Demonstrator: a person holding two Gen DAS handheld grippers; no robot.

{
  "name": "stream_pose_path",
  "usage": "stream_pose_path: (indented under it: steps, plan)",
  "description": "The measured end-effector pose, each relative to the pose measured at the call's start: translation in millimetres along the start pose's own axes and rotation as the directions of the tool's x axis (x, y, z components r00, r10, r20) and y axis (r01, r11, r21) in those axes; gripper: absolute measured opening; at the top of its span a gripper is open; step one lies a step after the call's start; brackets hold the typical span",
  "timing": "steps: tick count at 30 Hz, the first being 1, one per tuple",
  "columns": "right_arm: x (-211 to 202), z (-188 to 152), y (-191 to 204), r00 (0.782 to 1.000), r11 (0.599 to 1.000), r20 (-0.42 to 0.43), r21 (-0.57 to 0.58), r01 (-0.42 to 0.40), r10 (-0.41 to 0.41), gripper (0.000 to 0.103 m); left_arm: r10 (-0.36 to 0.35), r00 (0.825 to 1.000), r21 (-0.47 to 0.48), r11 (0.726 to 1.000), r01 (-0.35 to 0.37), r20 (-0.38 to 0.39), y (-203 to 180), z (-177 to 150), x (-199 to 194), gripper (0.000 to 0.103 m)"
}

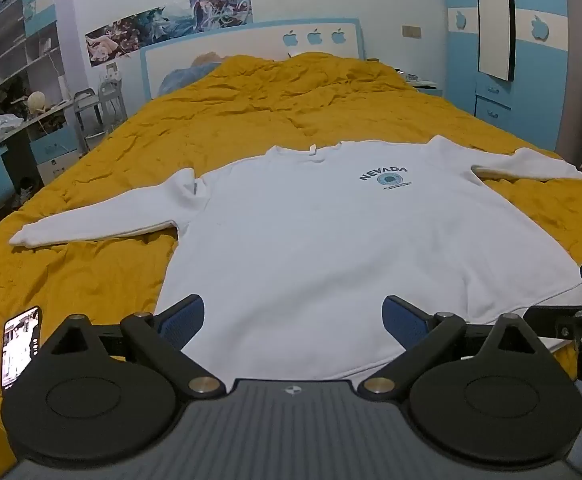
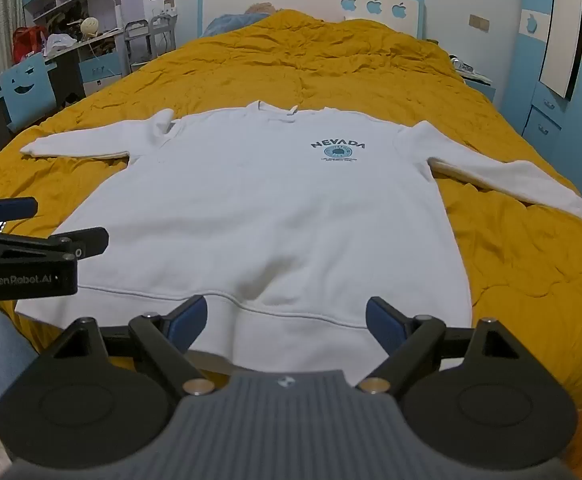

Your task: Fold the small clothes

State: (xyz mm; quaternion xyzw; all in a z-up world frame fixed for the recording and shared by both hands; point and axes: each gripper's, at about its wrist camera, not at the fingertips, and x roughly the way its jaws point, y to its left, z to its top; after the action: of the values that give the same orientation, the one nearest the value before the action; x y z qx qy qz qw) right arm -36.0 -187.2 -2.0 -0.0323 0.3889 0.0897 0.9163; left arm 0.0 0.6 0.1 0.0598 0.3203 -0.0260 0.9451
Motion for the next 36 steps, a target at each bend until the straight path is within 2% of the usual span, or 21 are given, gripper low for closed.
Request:
stream_pose_path:
  steps: [36]
  plan:
    - [4.6, -0.4, 2.3, 1.0, 1.0, -0.026, -0.001, -0.013, 0.013, 0.083, -0.01, 1.0, -0.004, 1.0, 0.01, -0.027, 3.1, -2.3, 8.7, 0.103]
